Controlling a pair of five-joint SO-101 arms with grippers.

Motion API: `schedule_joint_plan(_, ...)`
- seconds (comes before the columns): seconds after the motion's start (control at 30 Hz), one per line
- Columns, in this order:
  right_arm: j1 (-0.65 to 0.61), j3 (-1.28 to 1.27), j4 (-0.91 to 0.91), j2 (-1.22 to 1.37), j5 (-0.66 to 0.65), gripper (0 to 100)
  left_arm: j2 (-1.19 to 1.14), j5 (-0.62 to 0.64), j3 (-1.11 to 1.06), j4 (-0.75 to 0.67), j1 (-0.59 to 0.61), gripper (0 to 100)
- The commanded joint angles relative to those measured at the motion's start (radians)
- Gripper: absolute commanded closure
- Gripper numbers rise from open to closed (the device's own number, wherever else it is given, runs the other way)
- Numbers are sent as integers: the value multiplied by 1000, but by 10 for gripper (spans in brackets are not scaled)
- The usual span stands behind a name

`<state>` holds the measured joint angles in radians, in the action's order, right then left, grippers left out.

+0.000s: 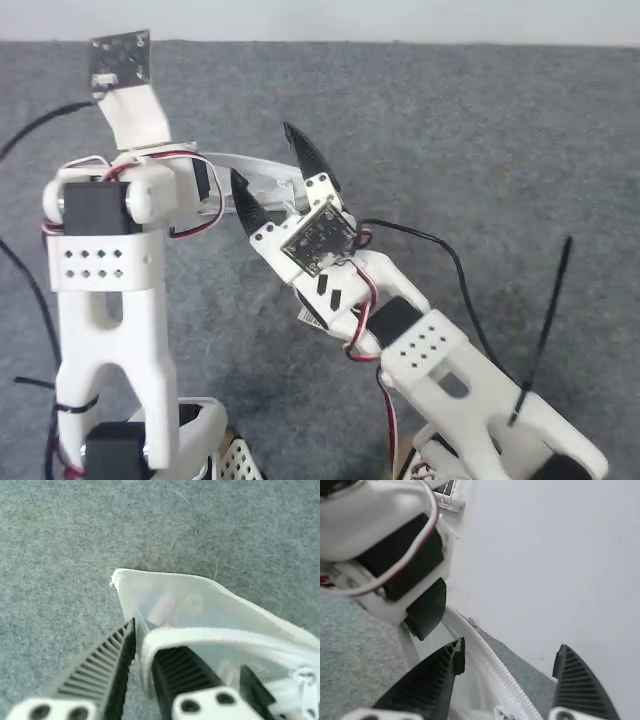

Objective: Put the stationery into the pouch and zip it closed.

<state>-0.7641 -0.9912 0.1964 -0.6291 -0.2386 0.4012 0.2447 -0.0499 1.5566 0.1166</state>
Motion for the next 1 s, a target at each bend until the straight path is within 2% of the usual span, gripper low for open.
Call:
schedule_joint_plan(0.0,1,-5,-131,-108,55,728,17,15,13,-23,18,990)
schedule_joint_plan(0.27,1,6,-335,-263,75,728,17,15,13,-37,58,990)
schedule_joint_plan(0.53,1,147,-716,-309,77,727,15,49,13,-37,118,990)
schedule_joint_plan(0.77,1,258,-1012,-308,201,727,12,52,13,-37,152,990)
schedule_joint_plan(0.97,1,249,-1158,-297,258,727,14,52,13,-32,152,990)
